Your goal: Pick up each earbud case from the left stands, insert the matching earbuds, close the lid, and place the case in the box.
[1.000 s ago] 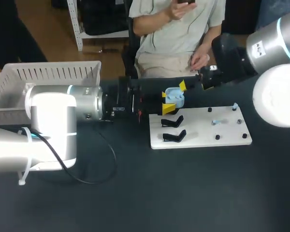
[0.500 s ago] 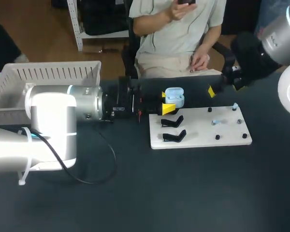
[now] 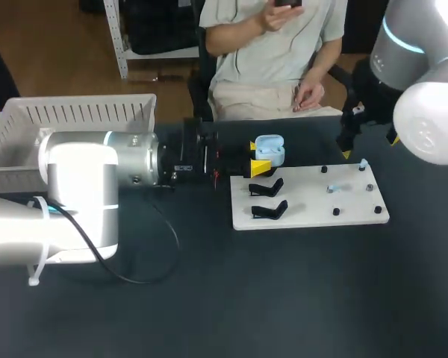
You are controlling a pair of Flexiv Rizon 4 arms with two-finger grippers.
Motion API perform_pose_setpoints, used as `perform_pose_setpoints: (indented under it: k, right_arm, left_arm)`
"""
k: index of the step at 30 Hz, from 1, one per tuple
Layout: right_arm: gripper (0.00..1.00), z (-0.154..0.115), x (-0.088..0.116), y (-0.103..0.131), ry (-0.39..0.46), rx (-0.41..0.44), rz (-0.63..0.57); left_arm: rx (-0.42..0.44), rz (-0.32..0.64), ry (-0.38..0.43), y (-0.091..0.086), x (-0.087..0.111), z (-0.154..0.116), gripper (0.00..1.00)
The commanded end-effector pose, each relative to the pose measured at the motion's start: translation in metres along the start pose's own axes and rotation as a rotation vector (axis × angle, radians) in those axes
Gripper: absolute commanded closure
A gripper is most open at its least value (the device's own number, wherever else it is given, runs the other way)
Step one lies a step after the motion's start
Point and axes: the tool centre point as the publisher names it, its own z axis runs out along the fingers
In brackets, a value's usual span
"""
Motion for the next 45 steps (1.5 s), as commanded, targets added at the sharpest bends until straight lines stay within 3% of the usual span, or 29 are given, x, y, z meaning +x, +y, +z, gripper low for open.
perform_pose_setpoints:
  k: [1,9,10,12,15,24,25,27,32,37,45]
  right_arm:
    - [0.00,0.014,-0.009,0.002,0.060,0.019,0.022]
    - [0.02,0.039,-0.011,-0.007,0.125,-0.019,0.079]
    - [0.10,0.041,-0.011,-0.007,0.128,-0.019,0.080]
    - [0.47,0.045,-0.011,-0.007,0.135,-0.024,0.088]
    - [0.51,0.050,-0.011,-0.007,0.148,-0.021,0.087]
    - [0.51,0.066,-0.013,-0.011,0.187,-0.007,0.095]
    - [0.50,0.068,-0.013,-0.012,0.189,0.000,0.102]
    - [0.38,0.070,-0.013,-0.014,0.193,0.011,0.112]
    - [0.34,0.075,-0.015,-0.016,0.194,0.010,0.127]
    - [0.50,0.079,-0.016,-0.019,0.199,0.018,0.132]
    - [0.53,0.087,-0.016,-0.023,0.203,0.017,0.145]
  left_arm:
    - [-0.009,0.004,-0.003,-0.002,0.000,0.000,1.00]
    - [-0.009,0.004,-0.003,-0.002,0.000,0.000,1.00]
    - [-0.009,0.004,-0.003,-0.002,0.000,0.000,1.00]
    - [-0.009,0.004,-0.003,-0.002,0.000,0.000,1.00]
    - [-0.009,0.004,-0.003,-0.002,0.000,0.000,1.00]
    - [-0.009,0.004,-0.003,-0.002,0.000,0.000,1.00]
    - [-0.009,0.004,-0.003,-0.002,0.000,0.000,1.00]
    - [-0.009,0.004,-0.003,-0.002,0.000,0.000,1.00]
    - [-0.009,0.004,-0.003,-0.002,0.000,0.000,1.00]
    - [-0.009,0.004,-0.003,-0.002,0.000,0.000,1.00]
    - [-0.009,0.004,-0.003,-0.002,0.000,0.000,1.00]
